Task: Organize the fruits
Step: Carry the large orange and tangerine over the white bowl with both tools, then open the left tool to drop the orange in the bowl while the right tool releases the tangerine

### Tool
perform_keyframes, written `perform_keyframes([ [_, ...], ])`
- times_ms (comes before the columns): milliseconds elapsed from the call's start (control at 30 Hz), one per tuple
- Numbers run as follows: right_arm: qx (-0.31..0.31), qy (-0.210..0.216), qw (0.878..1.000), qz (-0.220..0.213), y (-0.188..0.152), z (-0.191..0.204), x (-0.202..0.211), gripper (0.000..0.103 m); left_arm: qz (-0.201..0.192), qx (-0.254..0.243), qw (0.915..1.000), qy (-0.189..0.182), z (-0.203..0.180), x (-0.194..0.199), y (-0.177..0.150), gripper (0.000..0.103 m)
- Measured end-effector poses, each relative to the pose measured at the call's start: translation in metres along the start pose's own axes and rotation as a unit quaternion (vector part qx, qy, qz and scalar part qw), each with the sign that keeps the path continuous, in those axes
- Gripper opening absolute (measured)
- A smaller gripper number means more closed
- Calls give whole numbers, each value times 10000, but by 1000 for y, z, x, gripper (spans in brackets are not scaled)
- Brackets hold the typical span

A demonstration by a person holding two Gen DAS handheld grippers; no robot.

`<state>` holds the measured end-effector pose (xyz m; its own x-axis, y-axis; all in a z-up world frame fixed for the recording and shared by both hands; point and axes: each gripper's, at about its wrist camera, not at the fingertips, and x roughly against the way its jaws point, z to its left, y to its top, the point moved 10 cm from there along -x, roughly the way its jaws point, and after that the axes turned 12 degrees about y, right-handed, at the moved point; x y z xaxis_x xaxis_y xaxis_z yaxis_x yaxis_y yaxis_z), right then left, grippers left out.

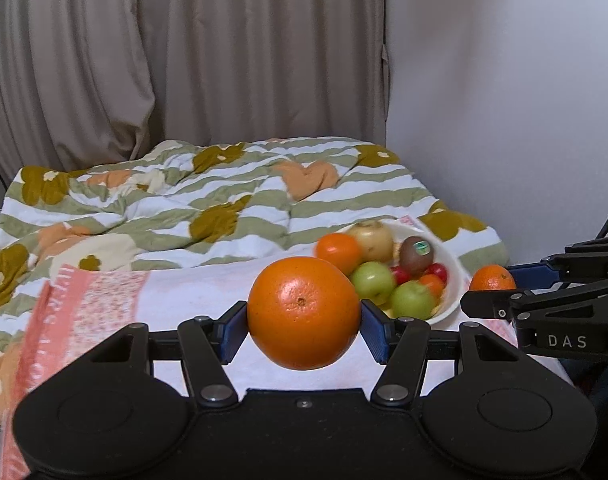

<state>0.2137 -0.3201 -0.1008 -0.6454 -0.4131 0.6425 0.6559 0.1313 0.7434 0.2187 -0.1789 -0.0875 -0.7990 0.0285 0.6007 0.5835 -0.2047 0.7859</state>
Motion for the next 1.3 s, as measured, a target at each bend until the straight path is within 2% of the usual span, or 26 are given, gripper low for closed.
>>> perform_keyframes([
  [200, 68, -96, 9999, 19, 0, -52, 2, 51, 45, -8, 9999, -91, -49, -19, 11, 63],
  [633, -219, -231, 9995, 10, 6, -130, -25, 51, 186, -633, 9975, -262, -115, -94, 28, 64],
  [933, -437, -388, 9982, 160, 0, -164, -41, 51, 406, -882, 9945, -391, -141, -143, 29, 64],
  [1300, -633, -458, 9967, 227, -1, -177, -51, 51, 483, -1232, 9899, -511, -158, -164, 26, 64],
])
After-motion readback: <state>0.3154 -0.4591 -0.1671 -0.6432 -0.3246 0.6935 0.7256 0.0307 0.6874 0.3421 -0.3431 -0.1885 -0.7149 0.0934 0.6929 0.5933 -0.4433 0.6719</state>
